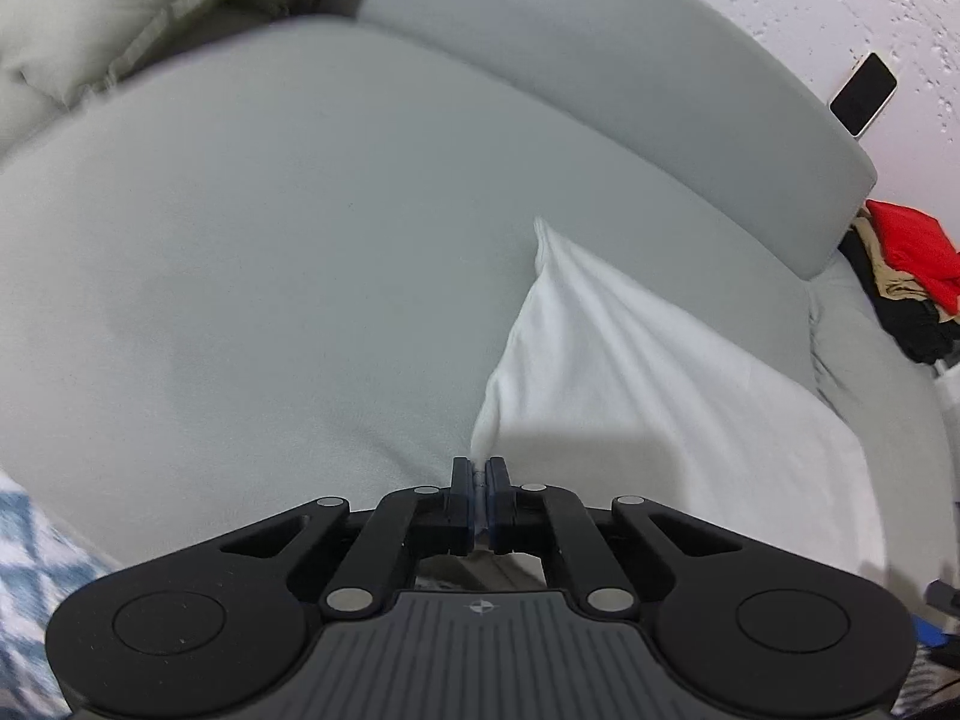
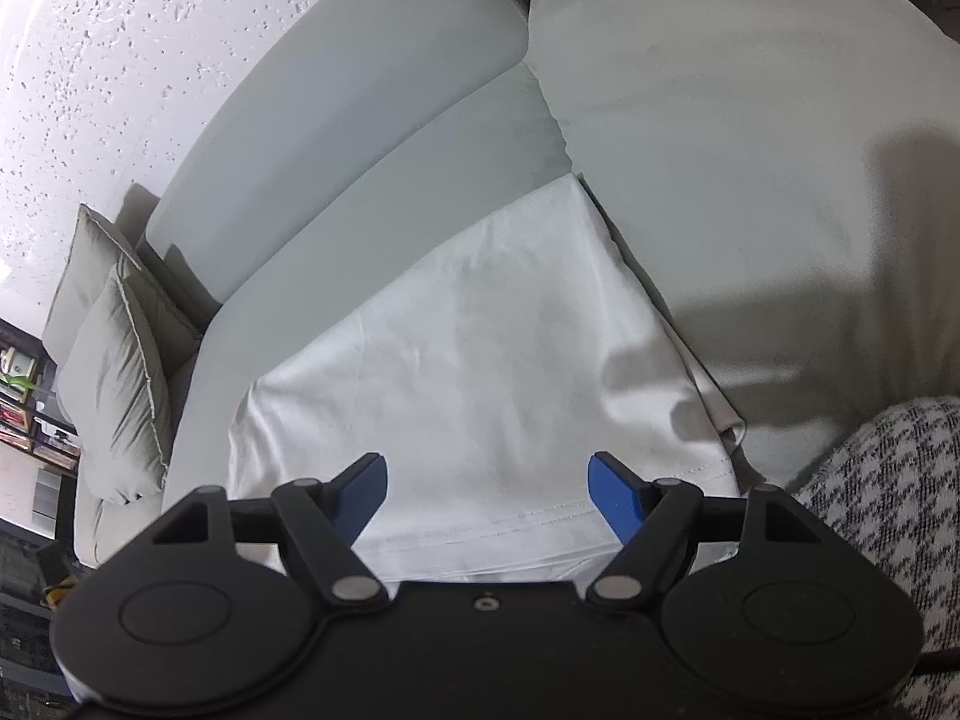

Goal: Fold clothes

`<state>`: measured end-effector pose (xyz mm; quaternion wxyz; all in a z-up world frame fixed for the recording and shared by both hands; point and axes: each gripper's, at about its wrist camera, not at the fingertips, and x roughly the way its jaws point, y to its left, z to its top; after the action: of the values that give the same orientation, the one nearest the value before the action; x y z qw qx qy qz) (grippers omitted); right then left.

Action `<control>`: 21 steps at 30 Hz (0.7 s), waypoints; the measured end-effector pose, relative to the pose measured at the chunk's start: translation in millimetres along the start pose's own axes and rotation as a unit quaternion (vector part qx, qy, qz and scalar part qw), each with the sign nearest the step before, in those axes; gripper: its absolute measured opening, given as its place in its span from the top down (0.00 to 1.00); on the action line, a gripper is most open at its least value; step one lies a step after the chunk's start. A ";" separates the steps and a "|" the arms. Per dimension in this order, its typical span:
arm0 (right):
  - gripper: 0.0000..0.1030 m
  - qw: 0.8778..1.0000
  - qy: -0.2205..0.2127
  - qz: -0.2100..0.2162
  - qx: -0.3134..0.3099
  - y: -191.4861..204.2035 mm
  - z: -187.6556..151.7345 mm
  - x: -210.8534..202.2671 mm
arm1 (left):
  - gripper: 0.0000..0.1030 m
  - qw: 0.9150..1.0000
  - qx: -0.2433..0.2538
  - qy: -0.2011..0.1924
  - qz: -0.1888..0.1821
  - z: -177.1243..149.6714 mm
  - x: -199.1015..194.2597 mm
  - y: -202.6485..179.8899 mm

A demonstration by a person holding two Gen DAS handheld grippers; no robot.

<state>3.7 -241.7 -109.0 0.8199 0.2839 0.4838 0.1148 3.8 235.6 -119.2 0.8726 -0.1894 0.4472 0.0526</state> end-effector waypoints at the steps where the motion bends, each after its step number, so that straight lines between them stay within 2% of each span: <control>1: 0.28 1.000 -0.002 -0.004 -0.002 -1.0 -0.1 0.1 | 0.97 1.000 0.013 0.000 0.025 -1.5 -3.7 -5.4; 5: 0.28 0.999 -0.006 -0.036 -0.007 -8.6 2.7 7.4 | 0.94 0.993 0.079 0.029 0.082 -7.1 4.5 -24.1; 6: 0.28 0.999 -0.008 -0.042 -0.006 -10.2 3.0 7.6 | 0.89 0.991 0.092 0.029 0.092 -8.1 4.3 -27.7; 7: 0.28 0.999 -0.009 -0.047 -0.006 -11.8 3.4 7.9 | 0.80 0.990 0.102 0.024 0.097 -8.7 1.2 -30.2; 9: 0.28 0.998 -0.021 -0.051 -0.010 -14.1 2.5 4.6 | 0.74 0.987 0.118 0.007 0.113 -10.1 -7.5 -36.2; 12: 0.30 0.997 -0.054 -0.059 -0.013 -19.9 4.3 -1.6 | 0.75 0.980 0.144 -0.041 0.133 -11.4 -23.6 -48.8; 14: 0.47 0.996 -0.072 -0.060 -0.009 -25.3 11.1 -2.0 | 0.75 0.977 0.165 -0.066 0.119 -6.7 -28.6 -57.3; 17: 0.48 0.995 -0.086 -0.039 0.010 -36.3 33.9 7.4 | 0.75 0.976 0.191 -0.072 0.081 -0.7 -19.0 -76.7; 19: 0.48 0.995 -0.087 -0.032 0.031 -45.0 52.4 18.2 | 0.75 0.974 0.207 -0.057 0.064 0.7 -0.6 -92.3; 21: 0.47 0.996 -0.065 -0.026 0.048 -51.3 70.8 31.4 | 0.75 0.973 0.224 -0.034 0.045 -1.8 18.5 -103.6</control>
<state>75.9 -293.9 -135.1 0.8378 0.3171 0.4414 0.0518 40.4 137.9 -105.6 0.9044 0.0329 0.4254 -0.0031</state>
